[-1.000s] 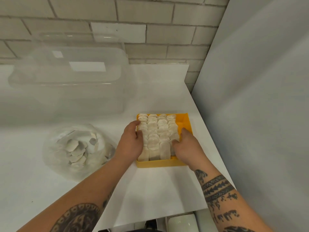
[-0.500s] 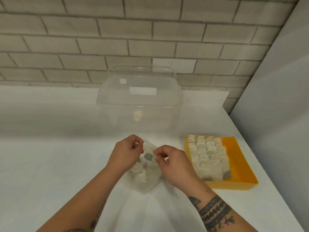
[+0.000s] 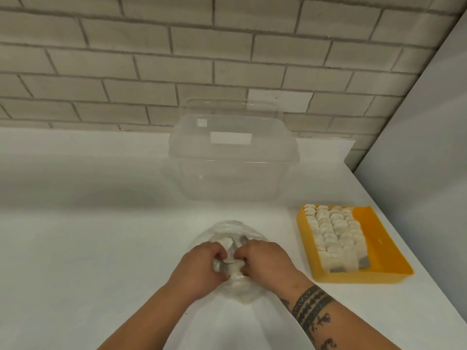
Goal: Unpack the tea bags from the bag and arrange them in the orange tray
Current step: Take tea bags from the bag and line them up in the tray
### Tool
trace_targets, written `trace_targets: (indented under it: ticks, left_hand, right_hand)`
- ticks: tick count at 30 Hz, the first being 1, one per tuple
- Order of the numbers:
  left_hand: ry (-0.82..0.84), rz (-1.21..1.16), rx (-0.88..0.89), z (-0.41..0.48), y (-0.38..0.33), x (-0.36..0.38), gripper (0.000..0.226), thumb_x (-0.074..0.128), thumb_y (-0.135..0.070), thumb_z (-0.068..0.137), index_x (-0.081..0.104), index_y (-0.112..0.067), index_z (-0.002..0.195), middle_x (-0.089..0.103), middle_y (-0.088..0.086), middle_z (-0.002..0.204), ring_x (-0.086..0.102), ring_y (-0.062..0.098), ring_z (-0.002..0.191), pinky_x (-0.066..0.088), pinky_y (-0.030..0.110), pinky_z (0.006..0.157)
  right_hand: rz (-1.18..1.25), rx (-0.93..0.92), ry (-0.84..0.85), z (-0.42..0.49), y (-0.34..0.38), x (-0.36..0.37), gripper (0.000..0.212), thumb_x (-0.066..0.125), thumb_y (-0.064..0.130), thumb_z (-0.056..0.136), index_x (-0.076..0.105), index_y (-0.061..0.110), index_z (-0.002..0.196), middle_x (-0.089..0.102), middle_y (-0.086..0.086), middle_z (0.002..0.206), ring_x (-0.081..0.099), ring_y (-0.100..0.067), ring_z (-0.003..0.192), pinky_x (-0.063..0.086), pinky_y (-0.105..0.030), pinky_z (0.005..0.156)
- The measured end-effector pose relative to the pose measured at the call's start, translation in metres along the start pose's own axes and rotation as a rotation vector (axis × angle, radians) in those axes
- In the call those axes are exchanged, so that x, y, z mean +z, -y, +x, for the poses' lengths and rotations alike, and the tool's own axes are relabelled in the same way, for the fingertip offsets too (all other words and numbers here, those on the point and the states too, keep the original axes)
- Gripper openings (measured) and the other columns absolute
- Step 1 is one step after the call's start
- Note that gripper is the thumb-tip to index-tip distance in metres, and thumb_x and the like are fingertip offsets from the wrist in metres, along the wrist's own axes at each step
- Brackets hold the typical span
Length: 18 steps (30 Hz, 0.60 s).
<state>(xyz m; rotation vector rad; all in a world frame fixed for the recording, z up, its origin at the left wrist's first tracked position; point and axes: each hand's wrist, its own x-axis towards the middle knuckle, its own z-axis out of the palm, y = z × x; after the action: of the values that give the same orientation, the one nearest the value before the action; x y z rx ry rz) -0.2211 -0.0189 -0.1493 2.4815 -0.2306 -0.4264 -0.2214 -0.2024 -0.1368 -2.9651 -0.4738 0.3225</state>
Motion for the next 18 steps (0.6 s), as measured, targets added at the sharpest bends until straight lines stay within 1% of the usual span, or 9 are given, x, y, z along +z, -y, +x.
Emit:
trace_targets:
  ticks: [2,4,7,10,12,13,15,16,18]
  left_hand:
    - [-0.001,-0.022,0.016,0.001,0.003,-0.002,0.031,0.079,-0.041,0.078,0.059,-0.041,0.102,0.059,-0.02,0.105,0.056,0.002,0.087,0.044,0.015,0.076]
    - [0.007,-0.058,0.026,0.0,0.004,-0.005,0.033,0.079,-0.041,0.079,0.059,-0.042,0.104,0.059,-0.021,0.108,0.057,0.002,0.088,0.044,0.015,0.076]
    - [0.002,-0.113,0.041,0.003,0.003,-0.015,0.037,0.076,-0.035,0.083,0.058,-0.042,0.114,0.057,-0.024,0.111,0.059,0.0,0.089,0.045,0.014,0.076]
    - [-0.063,-0.188,0.08,0.005,-0.001,-0.027,0.041,0.072,-0.026,0.086,0.056,-0.044,0.119,0.057,-0.029,0.112,0.058,-0.003,0.091,0.044,0.01,0.073]
    - [-0.081,-0.265,0.112,0.008,-0.007,-0.033,0.045,0.069,-0.018,0.087,0.054,-0.046,0.12,0.057,-0.031,0.113,0.056,-0.005,0.094,0.044,0.009,0.073]
    - [-0.075,-0.303,0.136,0.01,-0.009,-0.035,0.049,0.067,-0.014,0.087,0.053,-0.046,0.122,0.056,-0.032,0.116,0.056,-0.006,0.099,0.044,0.009,0.076]
    - [-0.012,-0.373,0.185,0.015,-0.013,-0.04,0.063,0.068,-0.011,0.085,0.047,-0.047,0.132,0.055,-0.033,0.126,0.052,-0.01,0.117,0.044,0.012,0.091]
    - [0.045,-0.412,0.201,0.017,-0.016,-0.044,0.071,0.071,-0.013,0.084,0.041,-0.048,0.138,0.054,-0.033,0.132,0.049,-0.012,0.124,0.043,0.012,0.097]
    - [0.165,-0.498,0.202,0.021,-0.021,-0.049,0.084,0.079,-0.024,0.082,0.031,-0.052,0.145,0.054,-0.03,0.136,0.051,-0.012,0.125,0.043,0.009,0.099]
  right_hand:
    - [0.0,-0.018,-0.019,0.005,0.001,-0.001,0.026,0.055,0.029,0.091,0.071,0.033,0.111,0.067,0.001,0.109,0.066,-0.024,0.097,0.05,-0.032,0.076]
    - [0.07,0.015,-0.028,0.006,0.0,-0.005,0.024,0.055,0.032,0.094,0.072,0.033,0.11,0.068,0.003,0.103,0.064,-0.021,0.094,0.047,-0.03,0.073]
    - [0.222,0.092,-0.043,0.008,-0.008,-0.02,0.019,0.055,0.036,0.097,0.072,0.03,0.105,0.072,0.002,0.098,0.064,-0.019,0.089,0.05,-0.031,0.076]
    - [0.271,0.111,-0.032,0.008,-0.016,-0.038,0.022,0.052,0.036,0.101,0.07,0.024,0.099,0.071,-0.002,0.093,0.063,-0.022,0.086,0.049,-0.033,0.074]
    - [0.242,0.089,-0.017,0.007,-0.02,-0.049,0.025,0.049,0.037,0.103,0.067,0.021,0.095,0.068,-0.002,0.089,0.061,-0.022,0.083,0.042,-0.031,0.067]
    - [0.224,0.072,-0.007,0.008,-0.02,-0.056,0.027,0.047,0.038,0.104,0.065,0.02,0.093,0.067,-0.001,0.088,0.06,-0.021,0.082,0.039,-0.031,0.065]
    - [0.216,0.038,0.029,0.01,-0.02,-0.069,0.026,0.046,0.039,0.104,0.061,0.023,0.09,0.065,0.002,0.086,0.059,-0.019,0.082,0.037,-0.03,0.065]
    - [0.235,0.018,0.053,0.012,-0.019,-0.076,0.024,0.047,0.038,0.104,0.059,0.025,0.088,0.063,0.005,0.085,0.058,-0.017,0.082,0.038,-0.03,0.067]
    - [0.323,-0.022,0.089,0.016,-0.016,-0.088,0.022,0.048,0.036,0.104,0.057,0.026,0.086,0.06,0.009,0.085,0.058,-0.013,0.083,0.044,-0.031,0.073]
